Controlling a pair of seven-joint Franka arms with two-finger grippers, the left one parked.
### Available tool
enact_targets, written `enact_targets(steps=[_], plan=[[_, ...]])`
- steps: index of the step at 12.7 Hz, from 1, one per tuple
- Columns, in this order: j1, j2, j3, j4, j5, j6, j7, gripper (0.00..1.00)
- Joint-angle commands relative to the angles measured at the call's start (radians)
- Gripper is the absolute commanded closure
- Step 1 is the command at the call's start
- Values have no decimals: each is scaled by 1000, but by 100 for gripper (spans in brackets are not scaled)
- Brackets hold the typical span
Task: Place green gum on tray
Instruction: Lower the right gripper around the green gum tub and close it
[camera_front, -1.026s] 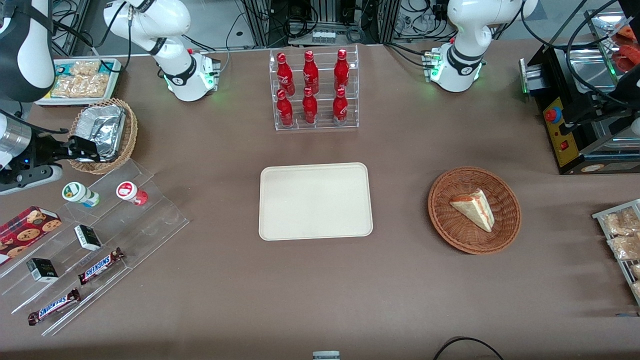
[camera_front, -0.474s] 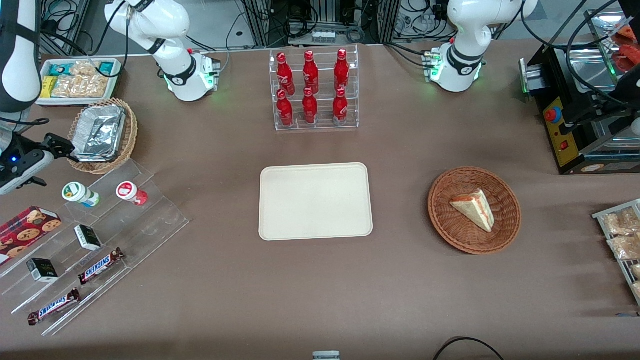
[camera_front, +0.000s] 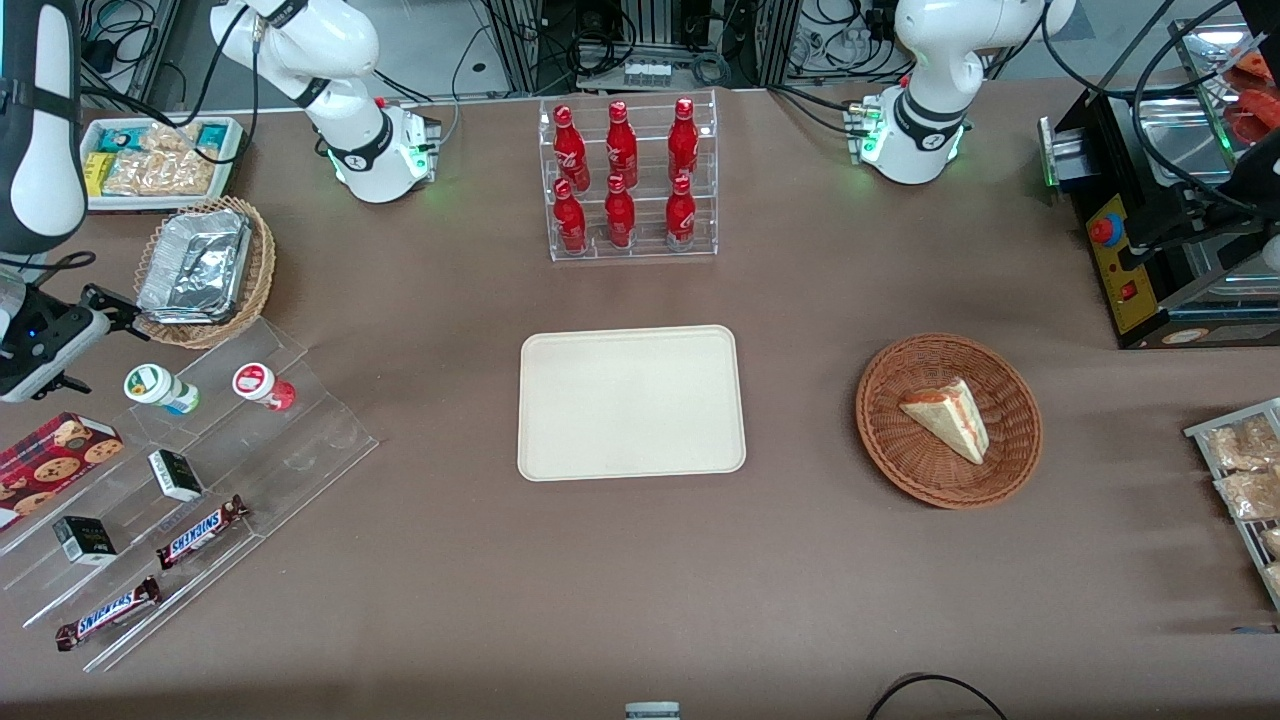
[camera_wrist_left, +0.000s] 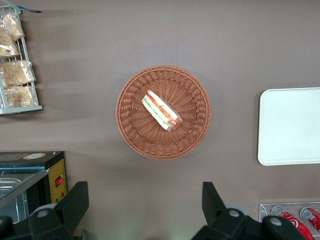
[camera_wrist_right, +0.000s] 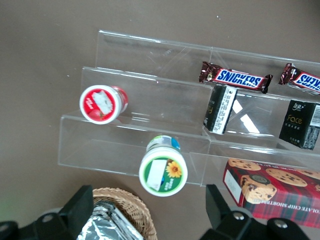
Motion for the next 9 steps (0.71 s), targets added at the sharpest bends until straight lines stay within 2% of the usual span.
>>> enact_targets(steps=[1,9], plan=[[-21,30,6,-6,-8,54,-33,0],[-35,103,6,-6,17,89,-33,0]])
